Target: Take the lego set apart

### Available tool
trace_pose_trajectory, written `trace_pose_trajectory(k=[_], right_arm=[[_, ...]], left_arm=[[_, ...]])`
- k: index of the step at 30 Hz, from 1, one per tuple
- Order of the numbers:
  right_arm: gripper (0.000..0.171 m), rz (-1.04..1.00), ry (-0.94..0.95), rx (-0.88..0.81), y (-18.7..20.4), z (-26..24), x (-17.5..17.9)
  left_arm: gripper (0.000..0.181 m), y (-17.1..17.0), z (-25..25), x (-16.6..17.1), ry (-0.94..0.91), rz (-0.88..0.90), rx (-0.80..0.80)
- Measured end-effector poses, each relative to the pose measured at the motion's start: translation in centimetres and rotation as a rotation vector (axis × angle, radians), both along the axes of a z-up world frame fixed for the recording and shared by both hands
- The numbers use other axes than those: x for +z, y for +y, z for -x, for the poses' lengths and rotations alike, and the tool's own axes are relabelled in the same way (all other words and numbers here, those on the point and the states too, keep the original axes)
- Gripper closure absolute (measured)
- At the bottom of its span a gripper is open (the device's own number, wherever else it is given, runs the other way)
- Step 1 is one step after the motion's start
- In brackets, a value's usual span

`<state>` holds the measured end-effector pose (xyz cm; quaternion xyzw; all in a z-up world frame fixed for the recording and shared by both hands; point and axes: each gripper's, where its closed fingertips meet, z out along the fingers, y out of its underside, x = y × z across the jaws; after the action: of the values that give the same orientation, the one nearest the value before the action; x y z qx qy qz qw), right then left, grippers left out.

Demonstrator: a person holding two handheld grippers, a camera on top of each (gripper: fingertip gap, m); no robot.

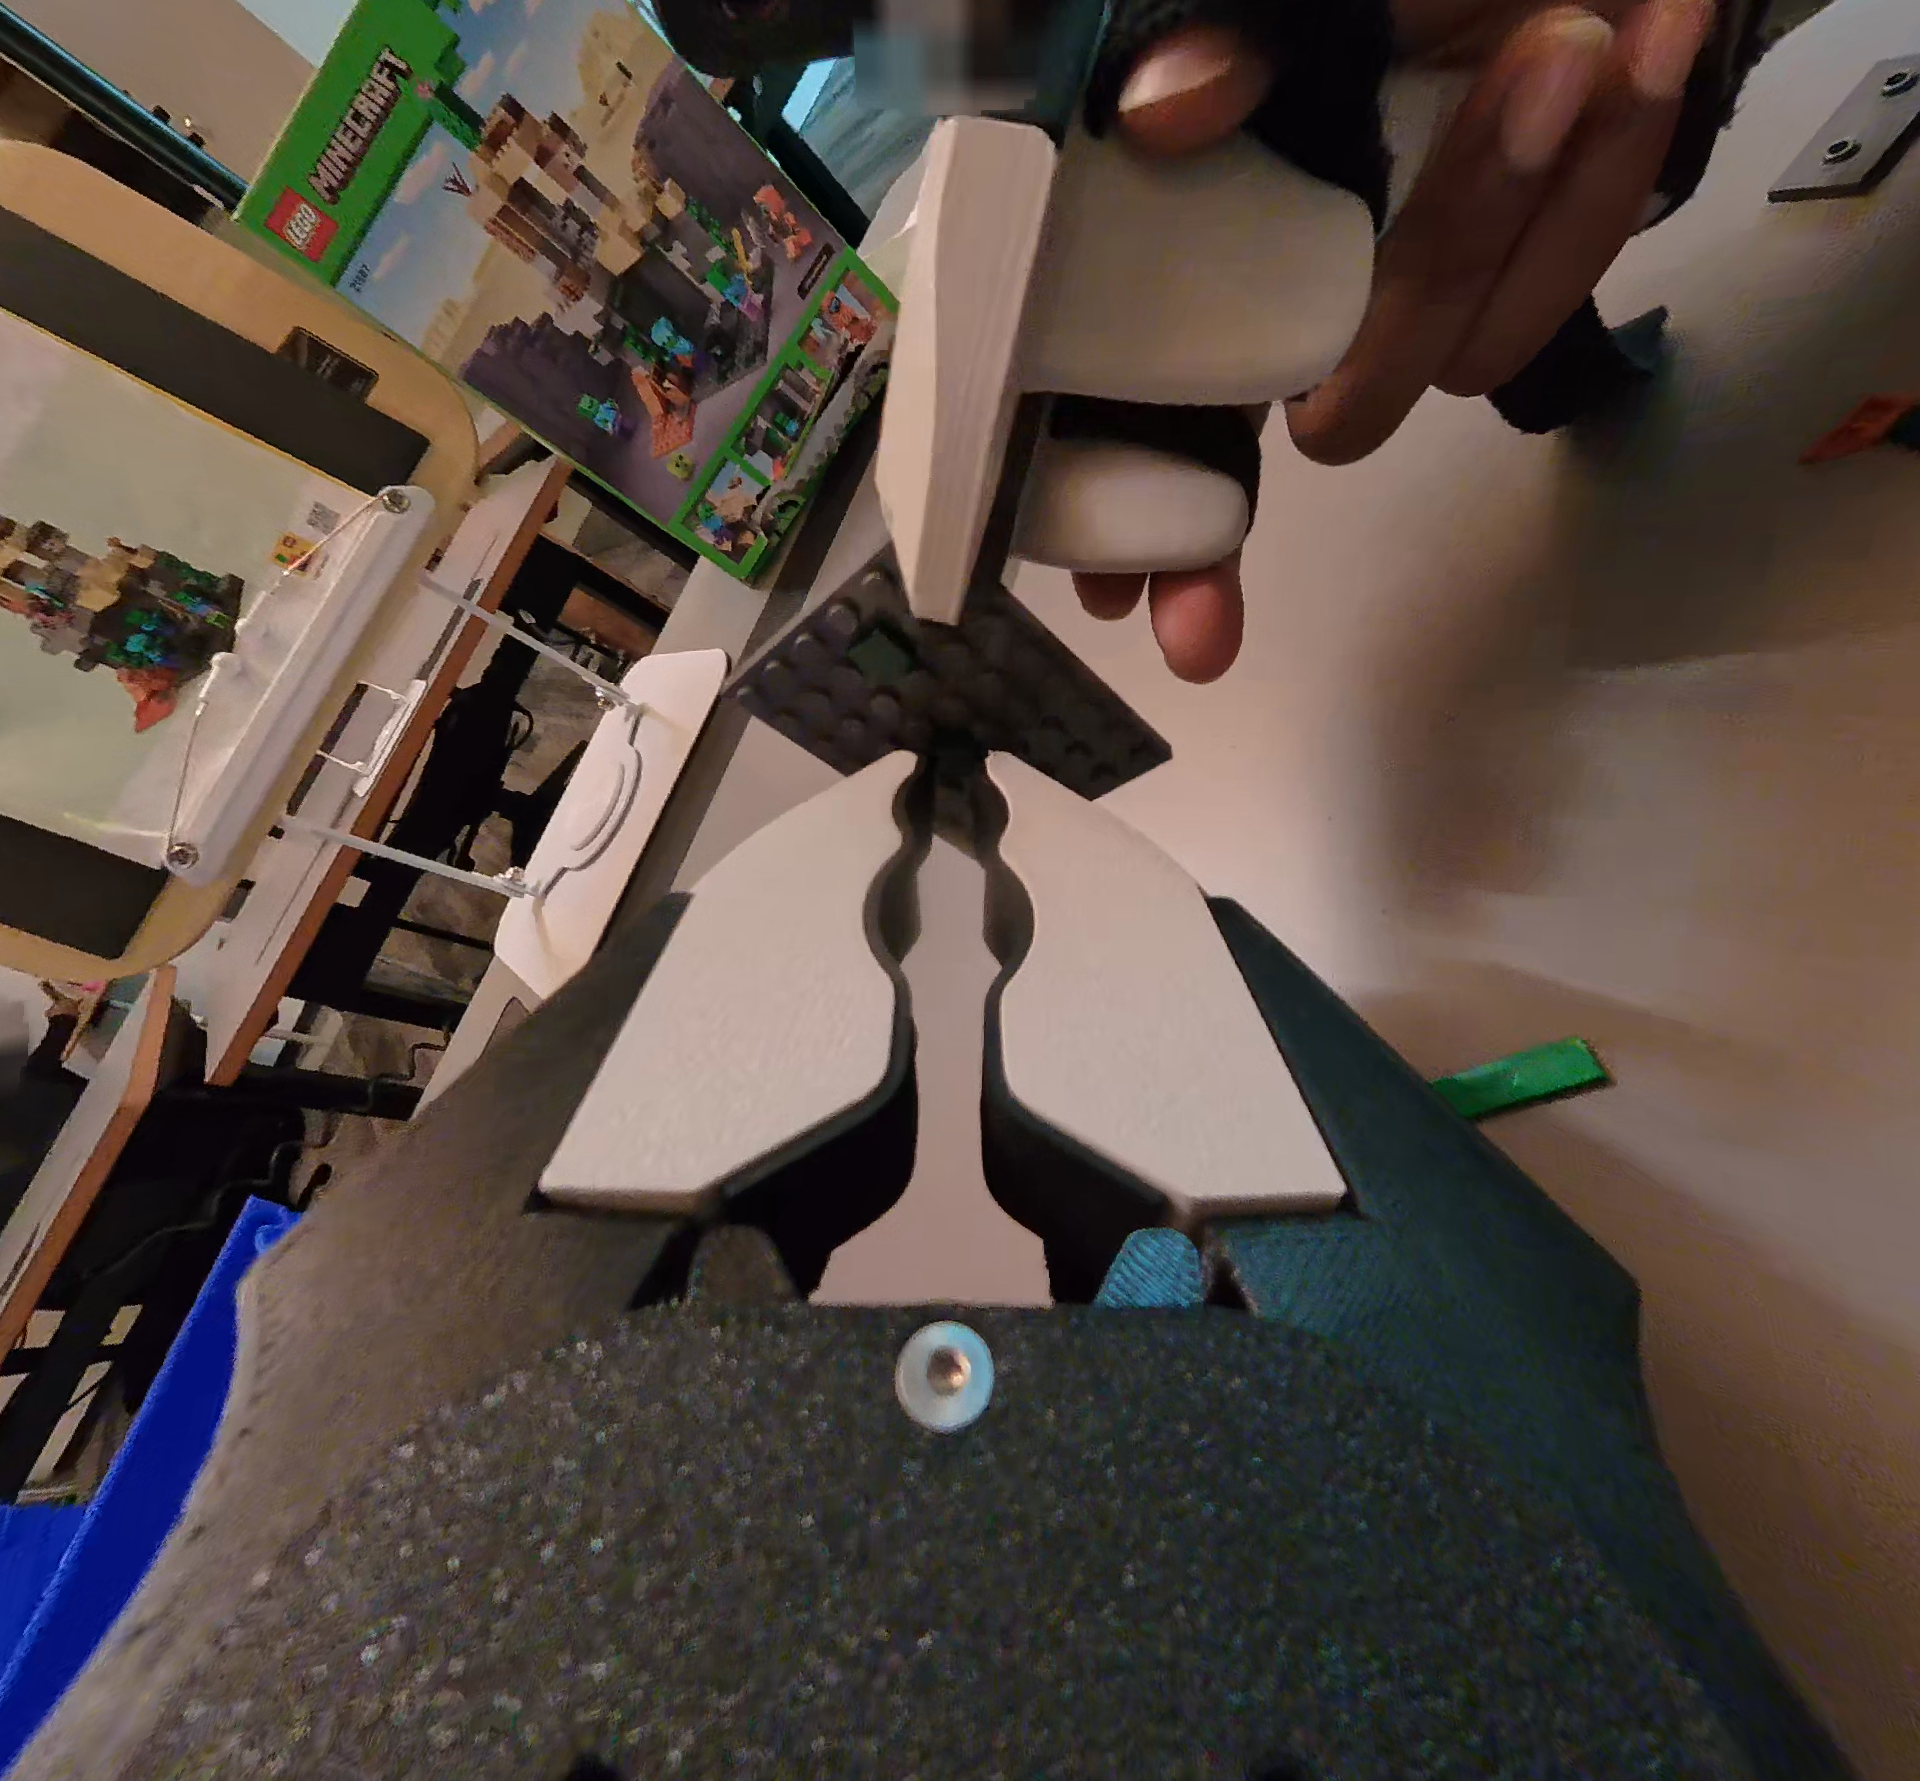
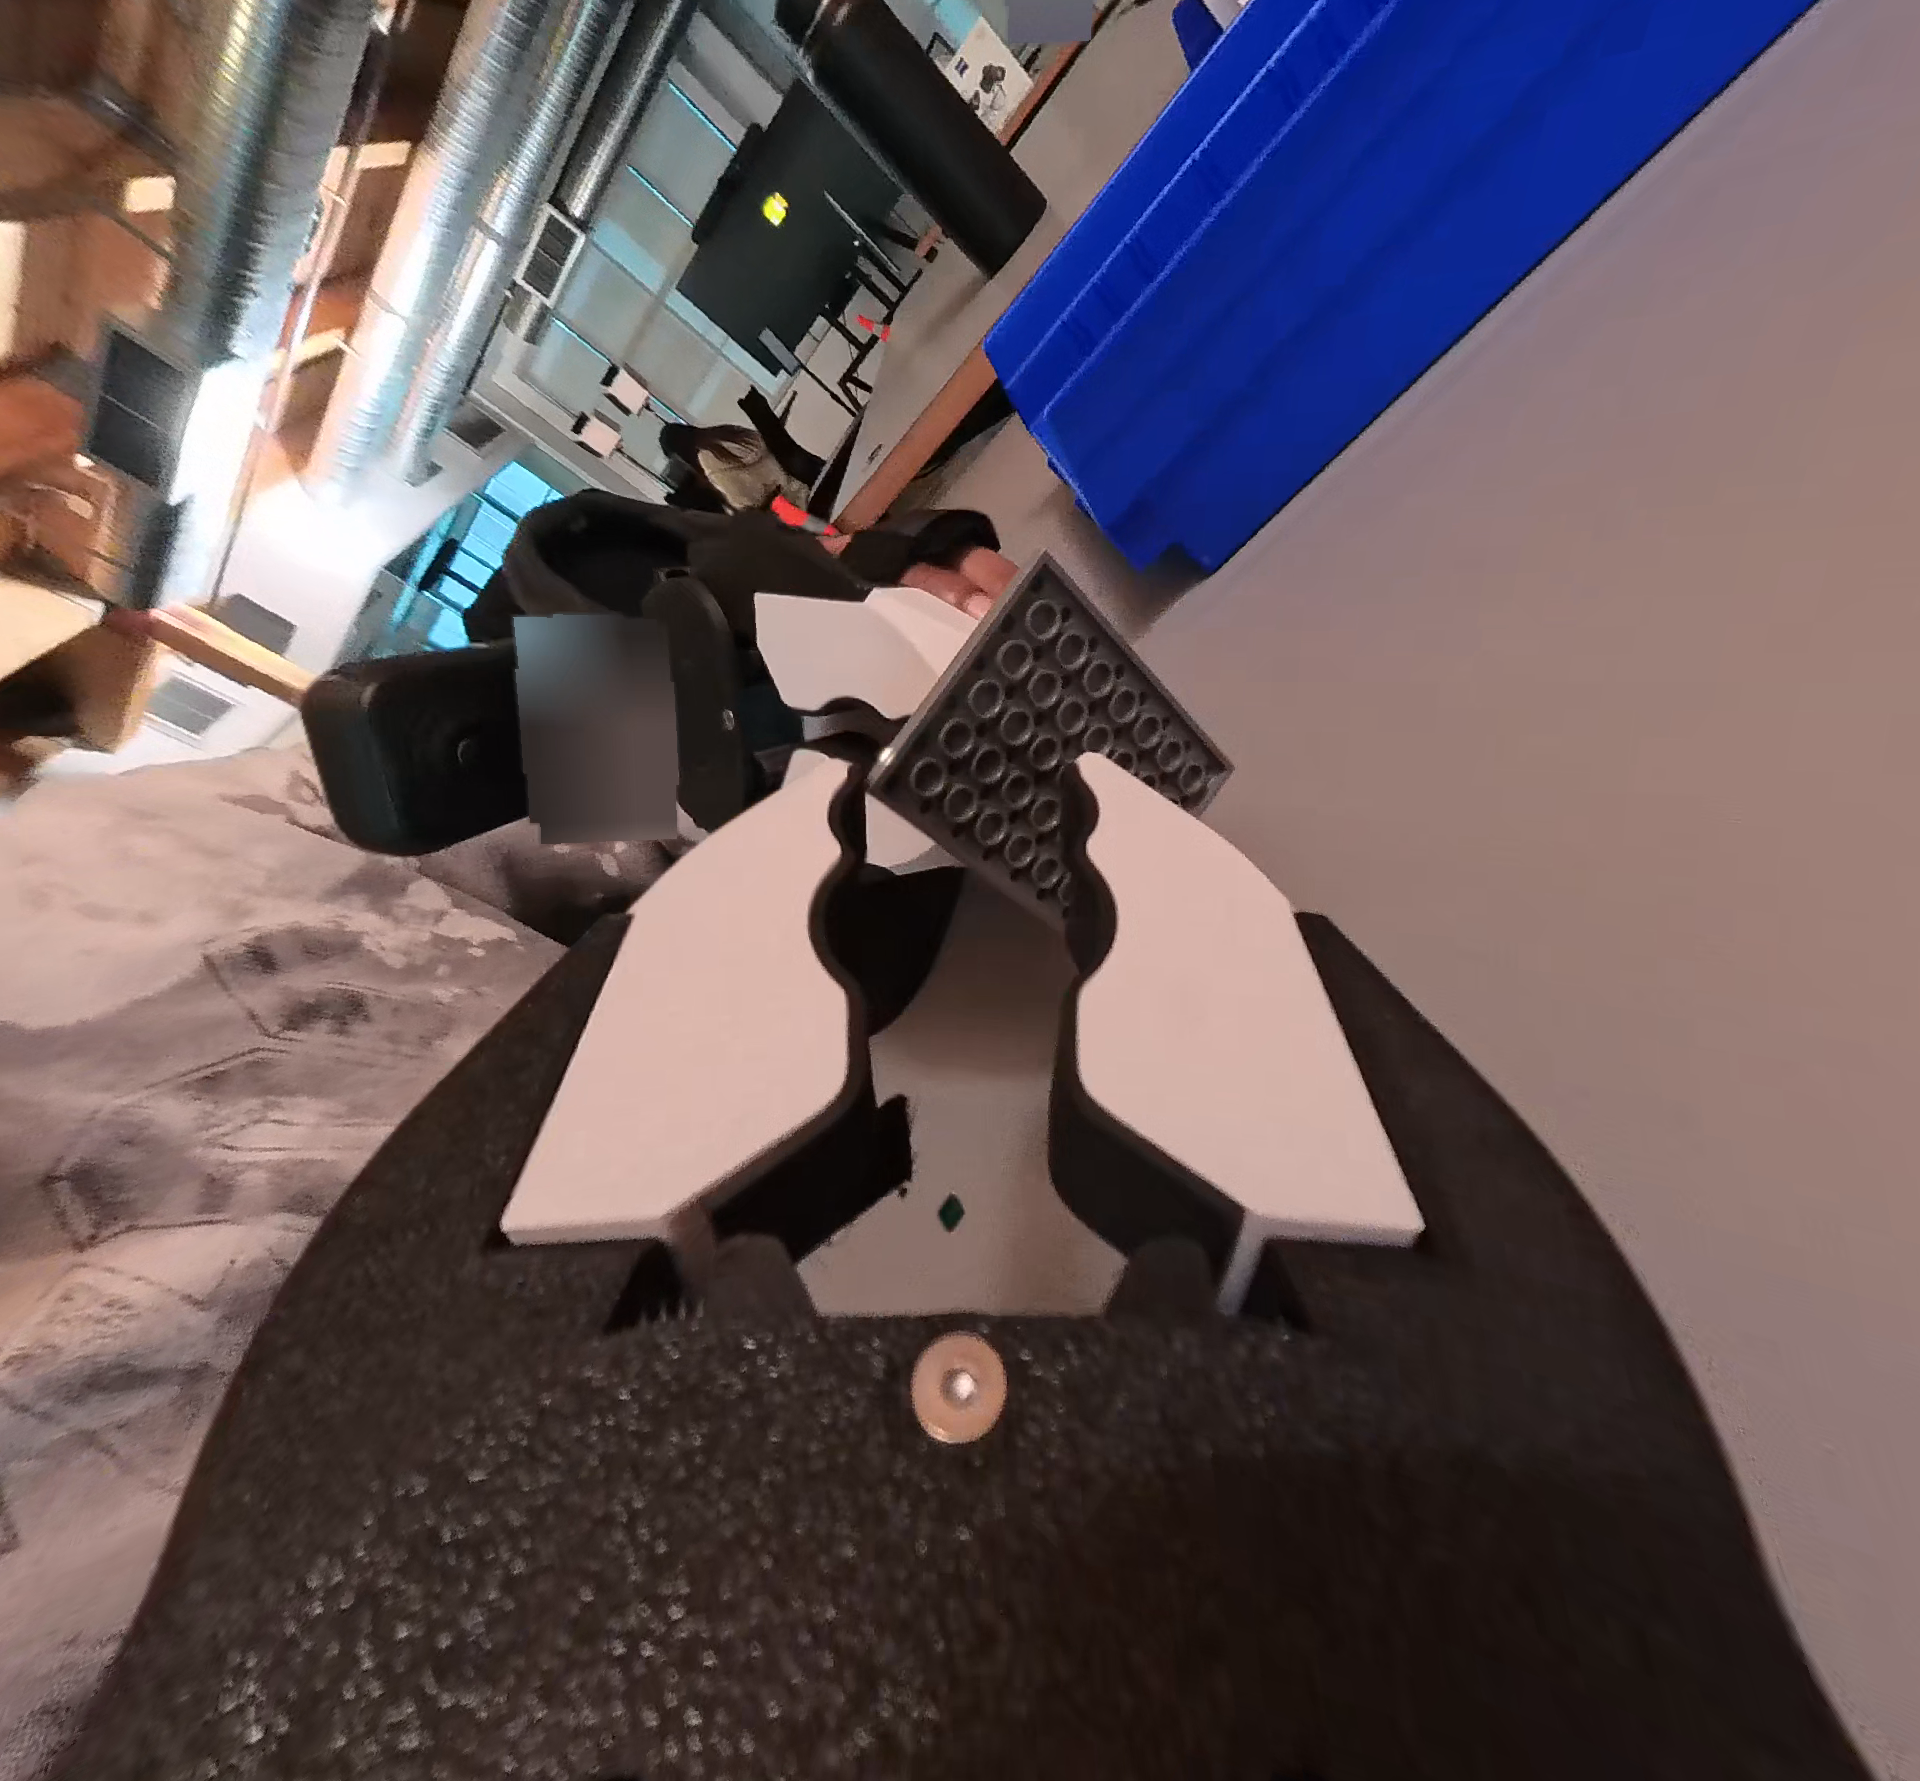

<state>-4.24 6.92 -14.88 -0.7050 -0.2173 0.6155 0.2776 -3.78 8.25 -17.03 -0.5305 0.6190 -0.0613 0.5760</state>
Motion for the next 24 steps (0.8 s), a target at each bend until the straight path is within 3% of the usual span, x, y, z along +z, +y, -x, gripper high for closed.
trace_pose_trajectory(k=[7,15,21,24], right_arm=[[0.136,0.125,0.055,-0.004,0.5,-0.2,-0.4],[0.136,0.271,0.134,0.028,0.9,-0.9,-1.4],[0.147,0.134,-0.086,0.145,-1.3,-0.1,-3.8],[0.158,0.06,-0.244,0.136,-1.2,-0.4,-5.9]], left_arm=[[0.181,0.0,-0.2,-0.6,0.04,-0.018,0.009],[0.181,0.2,-0.5,-1.7,0.056,0.111,0.021],[0.181,-0.3,0.2,-3.8,0.101,0.44,-0.003],[0.181,-0.7,0.4,-3.8,0.088,0.482,-0.027]])
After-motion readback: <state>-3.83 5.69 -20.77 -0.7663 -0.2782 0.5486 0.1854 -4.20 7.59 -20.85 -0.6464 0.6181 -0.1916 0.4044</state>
